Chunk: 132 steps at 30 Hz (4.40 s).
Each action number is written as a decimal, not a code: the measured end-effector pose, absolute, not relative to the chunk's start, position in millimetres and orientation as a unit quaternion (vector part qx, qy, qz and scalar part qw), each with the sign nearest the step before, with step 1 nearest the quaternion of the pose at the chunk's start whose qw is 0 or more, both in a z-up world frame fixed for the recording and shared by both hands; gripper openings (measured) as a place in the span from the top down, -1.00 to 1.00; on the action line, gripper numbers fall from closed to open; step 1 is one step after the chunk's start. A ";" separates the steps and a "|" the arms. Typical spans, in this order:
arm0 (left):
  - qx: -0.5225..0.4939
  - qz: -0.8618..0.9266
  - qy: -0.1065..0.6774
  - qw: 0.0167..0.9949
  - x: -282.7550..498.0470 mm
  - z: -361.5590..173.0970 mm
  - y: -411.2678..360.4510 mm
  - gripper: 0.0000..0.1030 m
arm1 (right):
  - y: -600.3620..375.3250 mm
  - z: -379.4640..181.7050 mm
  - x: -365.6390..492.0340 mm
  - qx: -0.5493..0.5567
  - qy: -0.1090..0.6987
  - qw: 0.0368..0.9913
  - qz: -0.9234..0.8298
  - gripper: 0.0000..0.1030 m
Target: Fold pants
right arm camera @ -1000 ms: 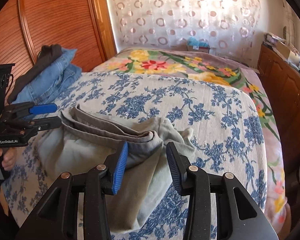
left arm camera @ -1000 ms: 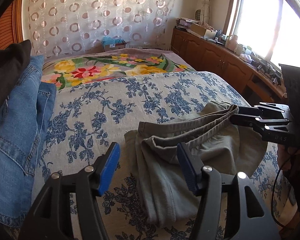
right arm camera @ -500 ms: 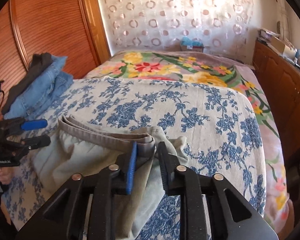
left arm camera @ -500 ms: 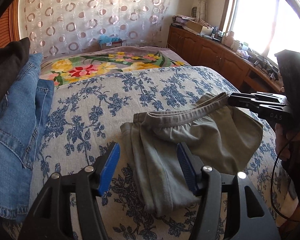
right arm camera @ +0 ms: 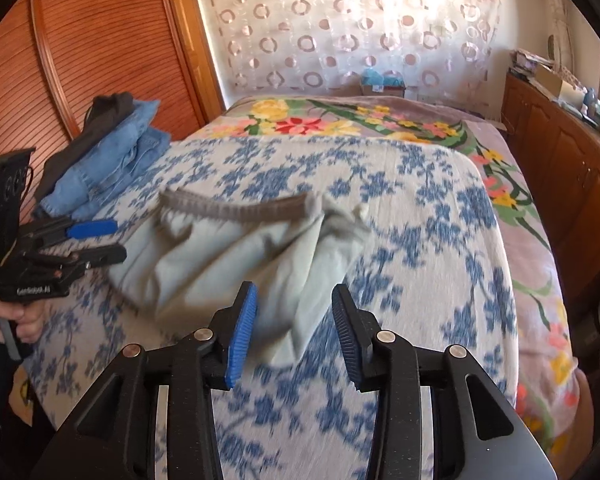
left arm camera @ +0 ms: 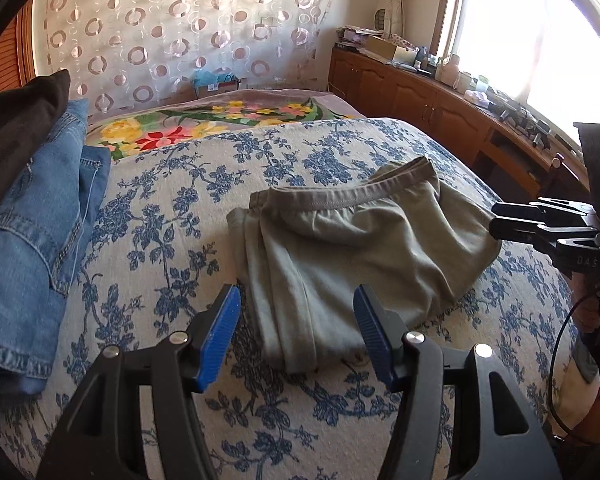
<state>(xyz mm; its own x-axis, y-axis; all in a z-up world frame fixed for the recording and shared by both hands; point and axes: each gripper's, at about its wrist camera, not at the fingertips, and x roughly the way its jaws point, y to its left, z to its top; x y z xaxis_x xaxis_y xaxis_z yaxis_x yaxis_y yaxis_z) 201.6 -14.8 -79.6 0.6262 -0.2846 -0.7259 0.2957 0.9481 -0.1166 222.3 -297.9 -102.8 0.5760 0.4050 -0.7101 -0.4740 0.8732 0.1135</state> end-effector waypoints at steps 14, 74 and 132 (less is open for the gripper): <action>0.017 -0.164 0.422 0.891 189.5 -93.9 -15.7 0.09 | -293.8 -115.6 198.3 -0.062 0.400 0.876 0.263 0.32; 0.003 -0.163 0.386 0.908 75.2 -72.3 -14.7 0.25 | -307.6 -100.2 104.9 -0.046 0.345 0.903 0.253 0.42; -0.029 -0.135 0.396 0.908 173.7 -76.2 3.5 0.95 | -278.1 -138.5 189.8 -0.079 0.385 0.890 0.229 0.16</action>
